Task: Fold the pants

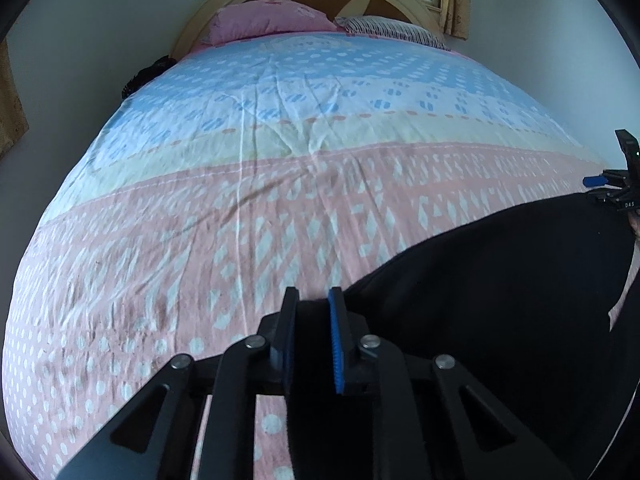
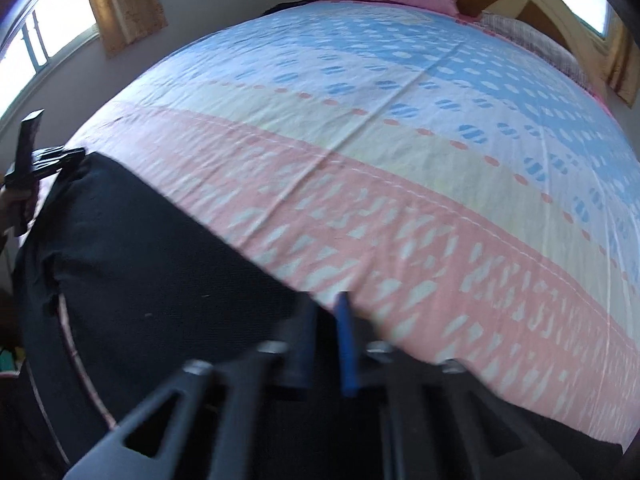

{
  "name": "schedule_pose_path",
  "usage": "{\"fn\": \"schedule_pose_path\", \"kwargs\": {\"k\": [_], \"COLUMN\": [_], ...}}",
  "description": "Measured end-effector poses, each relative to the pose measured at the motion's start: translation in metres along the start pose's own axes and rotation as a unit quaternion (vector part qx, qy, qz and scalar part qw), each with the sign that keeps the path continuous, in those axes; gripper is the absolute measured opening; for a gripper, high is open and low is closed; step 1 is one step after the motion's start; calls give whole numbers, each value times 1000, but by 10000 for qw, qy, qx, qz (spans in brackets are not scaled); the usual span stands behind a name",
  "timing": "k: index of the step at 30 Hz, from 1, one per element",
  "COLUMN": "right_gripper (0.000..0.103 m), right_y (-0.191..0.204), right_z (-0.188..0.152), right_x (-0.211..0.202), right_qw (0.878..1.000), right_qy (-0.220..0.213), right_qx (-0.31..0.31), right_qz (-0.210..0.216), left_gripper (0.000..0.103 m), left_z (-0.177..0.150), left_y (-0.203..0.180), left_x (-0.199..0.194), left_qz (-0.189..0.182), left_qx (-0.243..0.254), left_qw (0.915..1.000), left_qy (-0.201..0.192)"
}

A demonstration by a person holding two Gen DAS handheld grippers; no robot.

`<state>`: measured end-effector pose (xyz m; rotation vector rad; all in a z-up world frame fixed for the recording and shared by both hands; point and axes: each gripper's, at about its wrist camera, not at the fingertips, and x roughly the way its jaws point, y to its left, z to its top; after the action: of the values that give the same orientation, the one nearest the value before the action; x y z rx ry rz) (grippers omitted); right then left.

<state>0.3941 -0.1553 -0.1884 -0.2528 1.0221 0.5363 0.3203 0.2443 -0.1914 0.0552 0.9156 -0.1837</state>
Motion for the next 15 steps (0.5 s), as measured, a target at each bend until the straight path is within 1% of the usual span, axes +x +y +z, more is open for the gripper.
{"fn": "schedule_pose_path", "kwargs": {"k": [2, 3, 8, 15], "right_gripper": [3, 2, 2, 2], "right_y": [13, 15, 26, 54], "right_z": [-2, -3, -13, -40], "right_x": [-2, -5, -44, -100], "right_qw": [9993, 9993, 9972, 9919], "right_qy": [24, -10, -573, -1124], "right_qx": [-256, -254, -197, -281], "right_qz": [-265, -284, -438, -528], "left_gripper": [13, 12, 12, 12], "left_z": [3, 3, 6, 2], "left_y": [2, 1, 0, 5], "left_x": [0, -1, -23, -59], "left_qz": [15, 23, 46, 14], "left_qx": [-85, -113, -119, -133], "left_qw": [10000, 9999, 9994, 9973], "left_qy": [28, 33, -310, -716]}}
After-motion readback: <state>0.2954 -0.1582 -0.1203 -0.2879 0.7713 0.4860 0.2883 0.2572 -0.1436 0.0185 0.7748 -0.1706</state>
